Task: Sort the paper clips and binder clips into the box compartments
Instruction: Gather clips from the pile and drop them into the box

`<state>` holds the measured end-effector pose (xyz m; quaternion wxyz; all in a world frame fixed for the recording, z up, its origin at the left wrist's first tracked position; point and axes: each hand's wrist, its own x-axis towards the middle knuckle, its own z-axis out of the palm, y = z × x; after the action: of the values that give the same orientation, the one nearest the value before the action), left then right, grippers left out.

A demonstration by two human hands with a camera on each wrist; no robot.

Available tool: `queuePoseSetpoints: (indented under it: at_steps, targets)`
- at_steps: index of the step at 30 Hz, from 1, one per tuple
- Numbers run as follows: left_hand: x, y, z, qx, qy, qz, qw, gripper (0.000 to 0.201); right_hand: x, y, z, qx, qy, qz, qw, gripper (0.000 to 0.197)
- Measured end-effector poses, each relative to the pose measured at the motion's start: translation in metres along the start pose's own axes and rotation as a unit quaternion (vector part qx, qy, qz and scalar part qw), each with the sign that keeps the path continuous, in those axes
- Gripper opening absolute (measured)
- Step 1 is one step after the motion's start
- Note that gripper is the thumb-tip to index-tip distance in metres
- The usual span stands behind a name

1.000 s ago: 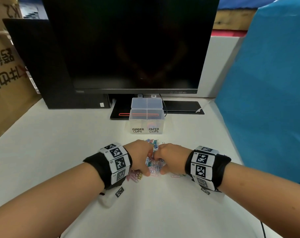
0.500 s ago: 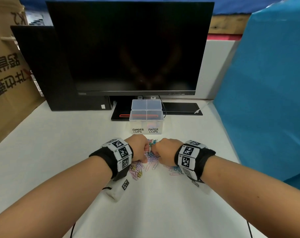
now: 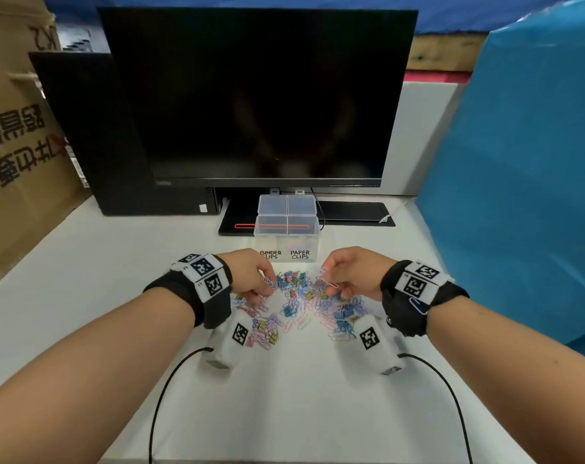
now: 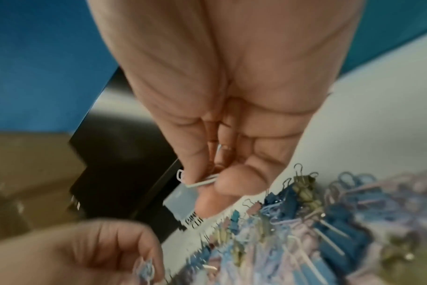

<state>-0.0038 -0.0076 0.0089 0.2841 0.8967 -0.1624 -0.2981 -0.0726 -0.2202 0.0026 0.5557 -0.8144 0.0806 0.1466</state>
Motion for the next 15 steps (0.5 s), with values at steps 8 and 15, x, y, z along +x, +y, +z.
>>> queuePoseSetpoints:
  at_steps: [8, 15]
  targets:
    - [-0.002, -0.01, -0.009, -0.342, -0.056, -0.102, 0.932, 0.013, 0.0, 0.02, -0.007, 0.365, -0.011, -0.039, 0.93, 0.02]
    - [-0.001, -0.012, -0.008, -0.455, -0.046, -0.124, 0.881, 0.017, 0.004, 0.012, -0.003, 0.429, -0.053, -0.01, 0.902, 0.016]
